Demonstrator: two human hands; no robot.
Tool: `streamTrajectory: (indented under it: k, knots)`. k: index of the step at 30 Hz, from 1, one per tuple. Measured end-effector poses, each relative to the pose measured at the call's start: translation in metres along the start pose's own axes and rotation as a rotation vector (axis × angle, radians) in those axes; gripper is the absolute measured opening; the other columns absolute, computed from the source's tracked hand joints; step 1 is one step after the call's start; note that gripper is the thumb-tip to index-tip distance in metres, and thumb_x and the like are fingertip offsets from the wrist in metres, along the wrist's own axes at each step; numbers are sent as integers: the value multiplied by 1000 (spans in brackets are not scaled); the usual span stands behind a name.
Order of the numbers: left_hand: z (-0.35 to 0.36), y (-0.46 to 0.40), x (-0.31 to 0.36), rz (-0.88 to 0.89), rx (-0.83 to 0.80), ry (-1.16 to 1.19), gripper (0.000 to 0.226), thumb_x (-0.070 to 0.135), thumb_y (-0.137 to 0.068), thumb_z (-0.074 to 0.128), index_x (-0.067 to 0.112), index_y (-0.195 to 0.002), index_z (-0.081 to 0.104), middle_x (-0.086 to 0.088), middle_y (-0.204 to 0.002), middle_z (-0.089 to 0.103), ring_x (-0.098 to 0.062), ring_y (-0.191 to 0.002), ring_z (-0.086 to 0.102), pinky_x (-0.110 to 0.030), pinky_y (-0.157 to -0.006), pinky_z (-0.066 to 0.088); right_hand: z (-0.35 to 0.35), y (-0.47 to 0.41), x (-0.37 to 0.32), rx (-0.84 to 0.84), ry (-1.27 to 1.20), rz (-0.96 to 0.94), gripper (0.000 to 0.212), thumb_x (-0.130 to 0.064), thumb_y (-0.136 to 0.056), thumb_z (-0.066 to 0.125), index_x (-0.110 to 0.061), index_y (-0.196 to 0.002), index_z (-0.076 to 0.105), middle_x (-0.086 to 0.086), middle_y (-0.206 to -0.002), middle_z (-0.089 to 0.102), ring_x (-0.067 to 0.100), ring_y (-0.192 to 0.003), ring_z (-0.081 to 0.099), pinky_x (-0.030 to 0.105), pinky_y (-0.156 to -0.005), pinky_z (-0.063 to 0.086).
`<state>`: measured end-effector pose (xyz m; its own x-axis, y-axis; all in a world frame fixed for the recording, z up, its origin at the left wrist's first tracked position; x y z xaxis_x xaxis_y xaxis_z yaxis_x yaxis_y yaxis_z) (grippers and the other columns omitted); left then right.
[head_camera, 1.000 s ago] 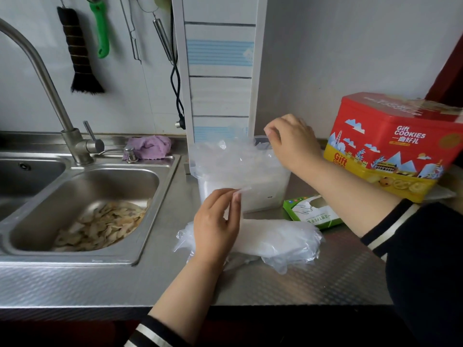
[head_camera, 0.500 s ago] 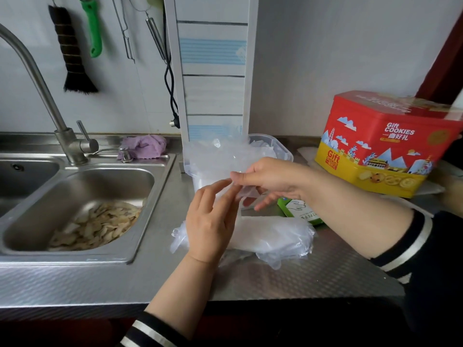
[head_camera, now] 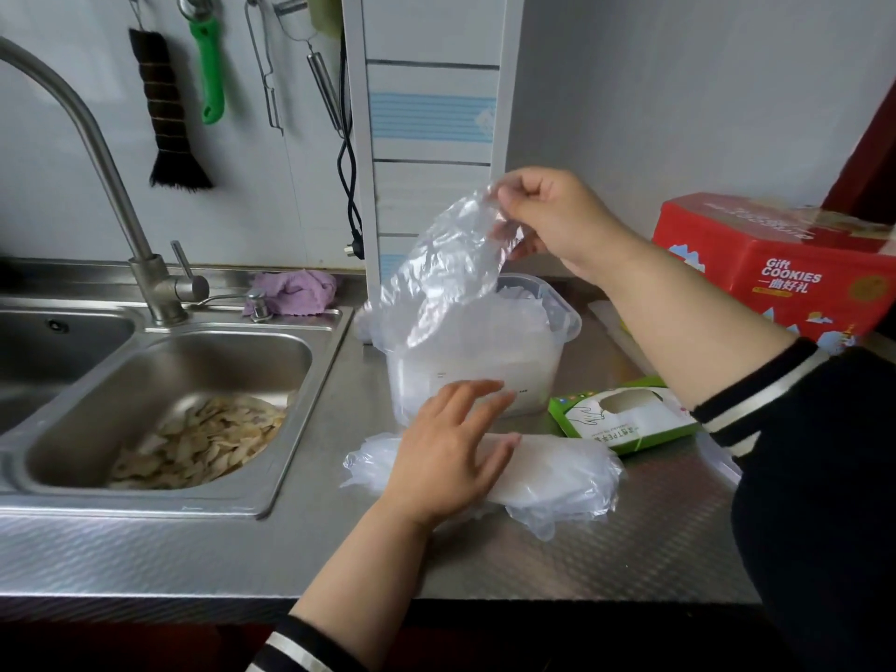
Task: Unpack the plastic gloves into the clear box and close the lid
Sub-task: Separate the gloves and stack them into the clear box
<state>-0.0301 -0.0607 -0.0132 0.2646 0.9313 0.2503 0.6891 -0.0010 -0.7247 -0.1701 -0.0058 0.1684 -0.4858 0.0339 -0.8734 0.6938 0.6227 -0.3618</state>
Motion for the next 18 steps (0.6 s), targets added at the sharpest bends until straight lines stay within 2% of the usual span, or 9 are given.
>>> streamTrajectory:
  k: [2,4,7,9,10,12,13,15,18]
  knots:
    - [14,2,-3,-30,-168,-31,46,49,-93,47,21,-126,59,3,-127,57,-19,-113,53,-35,-93,46,-6,-6,19,69,8,87,16,-13,-101,46,-16,-99,62,4,-74,60,11,-55,59,22,-47,49]
    - [21,4,-6,-54,-257,-34,48,52,-91,45,22,-125,60,5,-122,60,-18,-109,55,-34,-91,47,-9,-9,42,125,113,175,18,-15,-102,43,-17,-104,61,3,-70,59,13,-52,55,22,-45,44]
    - [23,5,-8,-45,-282,-39,40,47,-89,47,24,-117,65,6,-112,64,-20,-98,58,-32,-84,50,-9,-9,69,161,272,279,18,-17,-101,40,-17,-96,57,4,-73,62,12,-49,52,20,-41,35]
    - [23,4,-8,-32,-266,-37,33,43,-89,51,25,-111,68,7,-106,66,-21,-92,59,-32,-79,51,-10,-9,80,156,406,304,22,-19,-101,37,-14,-90,56,6,-78,66,14,-51,54,19,-41,36]
    - [23,4,-8,-27,-256,-31,31,41,-88,52,25,-108,69,6,-104,67,-21,-90,59,-32,-77,52,-10,-9,83,137,480,316,22,-18,-100,38,-13,-89,56,6,-82,68,16,-56,57,19,-46,42]
    - [24,3,-8,-12,-240,-21,27,39,-88,53,25,-104,70,7,-100,68,-22,-87,60,-33,-74,53,-12,-9,90,80,662,357,15,-13,-95,46,-12,-91,60,8,-92,71,23,-80,64,25,-73,51]
    - [24,2,-8,-3,-232,-17,27,39,-89,53,26,-103,71,7,-99,69,-22,-86,60,-33,-73,53,-13,-9,92,58,765,370,14,-14,-94,49,-12,-100,61,9,-99,71,26,-94,63,30,-84,50]
    - [23,1,-9,14,-211,-4,26,38,-89,52,25,-99,73,9,-97,69,-21,-84,61,-31,-71,53,-16,-4,94,44,929,383,32,-21,-94,50,-13,-125,51,9,-119,64,30,-111,57,34,-89,45]
    - [20,0,-8,30,-156,14,25,35,-88,53,25,-93,75,11,-94,69,-19,-82,61,-27,-69,52,-17,3,95,-5,1077,383,58,-33,-88,61,-16,-139,37,11,-138,43,33,-123,46,36,-88,41]
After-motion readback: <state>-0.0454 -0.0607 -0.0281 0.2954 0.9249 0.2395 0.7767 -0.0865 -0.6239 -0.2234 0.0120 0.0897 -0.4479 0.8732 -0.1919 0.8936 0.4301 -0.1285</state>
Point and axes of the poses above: each hand's wrist, its own y-axis away from the middle knuckle, its own z-axis out of the palm, x = y × z, the point moved 5 cm from there along -y, towards the middle knuckle
